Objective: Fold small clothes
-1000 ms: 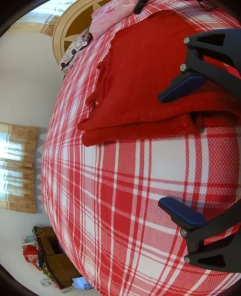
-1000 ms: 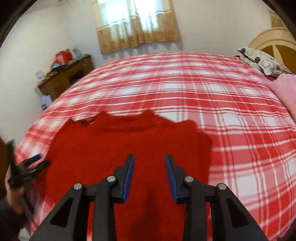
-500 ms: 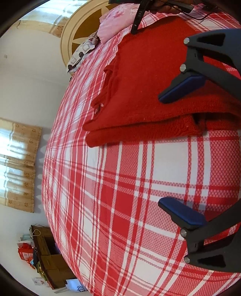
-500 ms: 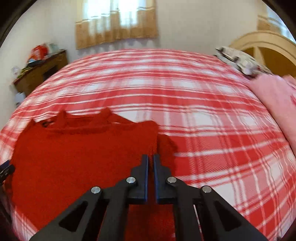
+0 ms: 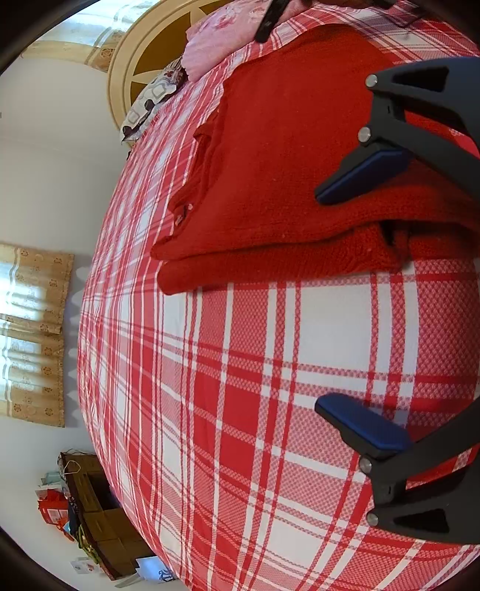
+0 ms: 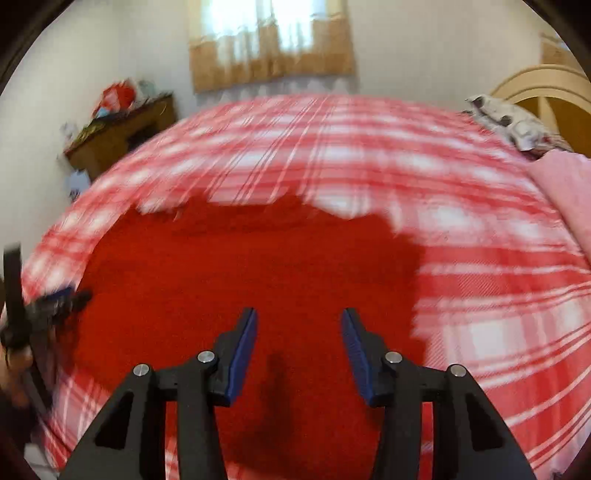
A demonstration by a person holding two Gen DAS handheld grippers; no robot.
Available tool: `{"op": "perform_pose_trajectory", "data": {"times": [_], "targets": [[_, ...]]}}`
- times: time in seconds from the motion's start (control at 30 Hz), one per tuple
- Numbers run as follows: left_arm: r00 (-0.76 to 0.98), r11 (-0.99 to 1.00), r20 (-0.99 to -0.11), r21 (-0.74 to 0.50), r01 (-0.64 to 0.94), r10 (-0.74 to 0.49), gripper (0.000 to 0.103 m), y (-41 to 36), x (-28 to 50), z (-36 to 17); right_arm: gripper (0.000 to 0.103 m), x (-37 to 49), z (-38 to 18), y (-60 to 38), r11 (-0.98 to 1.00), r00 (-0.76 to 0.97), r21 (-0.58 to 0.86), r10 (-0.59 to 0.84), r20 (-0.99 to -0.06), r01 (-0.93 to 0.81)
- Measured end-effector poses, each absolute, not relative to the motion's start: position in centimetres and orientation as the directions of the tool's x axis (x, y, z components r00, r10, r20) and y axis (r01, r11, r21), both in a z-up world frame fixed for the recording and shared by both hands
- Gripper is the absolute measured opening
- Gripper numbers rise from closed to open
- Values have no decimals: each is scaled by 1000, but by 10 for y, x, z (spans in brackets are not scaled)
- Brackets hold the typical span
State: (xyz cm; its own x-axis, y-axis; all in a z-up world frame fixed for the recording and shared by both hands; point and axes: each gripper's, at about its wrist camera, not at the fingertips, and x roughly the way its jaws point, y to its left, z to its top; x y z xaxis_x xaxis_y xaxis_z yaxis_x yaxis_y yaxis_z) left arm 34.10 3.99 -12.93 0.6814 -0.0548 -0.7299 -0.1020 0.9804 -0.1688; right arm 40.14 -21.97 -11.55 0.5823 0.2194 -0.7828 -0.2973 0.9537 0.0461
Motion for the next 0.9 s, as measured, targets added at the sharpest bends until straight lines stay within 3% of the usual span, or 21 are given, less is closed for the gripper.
{"op": "perform_pose_trajectory", "data": {"times": [0.3,0.43,0.6,0.9], "targets": [[676,984,-736,-144,-107,-35,103,38,341,-130,50,391,-126,-220,964,609,6,174,-774,-267],[672,985,-740,-138,-108,-30,103,37,342,-131,63,377,-132,-217,961,619,-13,167,-767,-275],[671,984,-740,-139,-107,-32,103,37,342,-131,64,365,-124,-208,964,640,-63,121,-758,-257],[683,972,-723,-220,-85,-104,103,50,333,-126,64,339,-122,-152,898,637,-155,162,-754,-412]]}}
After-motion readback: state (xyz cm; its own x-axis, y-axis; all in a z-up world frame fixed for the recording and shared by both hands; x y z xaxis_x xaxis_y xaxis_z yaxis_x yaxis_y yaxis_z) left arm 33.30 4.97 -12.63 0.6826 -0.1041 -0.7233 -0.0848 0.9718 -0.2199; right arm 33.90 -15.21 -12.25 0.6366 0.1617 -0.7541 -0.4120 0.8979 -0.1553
